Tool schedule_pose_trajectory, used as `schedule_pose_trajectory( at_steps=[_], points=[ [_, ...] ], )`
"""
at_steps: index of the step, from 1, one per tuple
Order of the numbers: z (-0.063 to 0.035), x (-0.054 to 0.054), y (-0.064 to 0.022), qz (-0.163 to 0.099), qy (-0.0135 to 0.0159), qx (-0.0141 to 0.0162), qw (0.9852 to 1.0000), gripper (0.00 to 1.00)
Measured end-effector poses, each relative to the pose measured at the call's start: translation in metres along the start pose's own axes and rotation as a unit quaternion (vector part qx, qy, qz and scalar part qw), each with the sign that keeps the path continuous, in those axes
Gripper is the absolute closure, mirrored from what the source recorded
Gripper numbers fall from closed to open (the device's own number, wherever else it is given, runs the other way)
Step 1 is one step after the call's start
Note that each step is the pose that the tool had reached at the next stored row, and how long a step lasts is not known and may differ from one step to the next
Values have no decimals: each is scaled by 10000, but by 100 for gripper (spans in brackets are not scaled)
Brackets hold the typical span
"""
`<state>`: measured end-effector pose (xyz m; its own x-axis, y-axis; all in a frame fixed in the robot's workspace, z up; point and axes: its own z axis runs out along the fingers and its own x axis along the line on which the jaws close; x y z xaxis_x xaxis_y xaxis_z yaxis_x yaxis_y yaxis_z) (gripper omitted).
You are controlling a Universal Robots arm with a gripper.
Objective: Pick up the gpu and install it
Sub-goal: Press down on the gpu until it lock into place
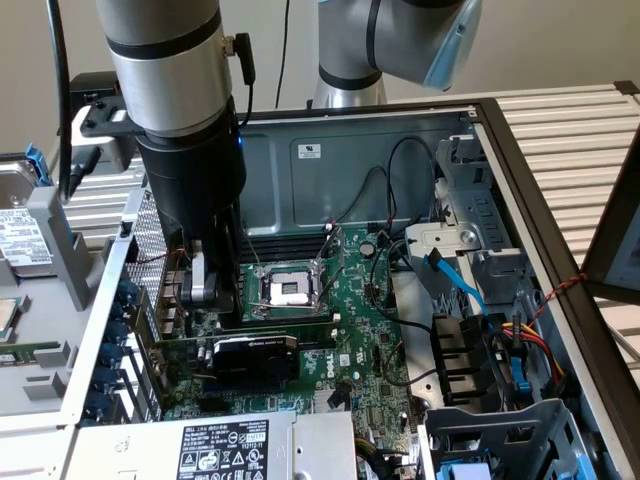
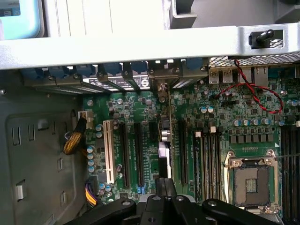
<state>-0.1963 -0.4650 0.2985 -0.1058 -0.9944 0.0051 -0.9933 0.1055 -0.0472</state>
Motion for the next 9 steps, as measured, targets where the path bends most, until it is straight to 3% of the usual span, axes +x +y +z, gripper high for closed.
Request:
schedule_pose_trajectory(
  at_steps=[7,8,9],
  points=[
    [0,-1,6,1,0,0,10000,89],
    [-1,0,11,1,1,-6,10000,89],
    [0,0,13,-1,4,-39,10000,89]
  ],
)
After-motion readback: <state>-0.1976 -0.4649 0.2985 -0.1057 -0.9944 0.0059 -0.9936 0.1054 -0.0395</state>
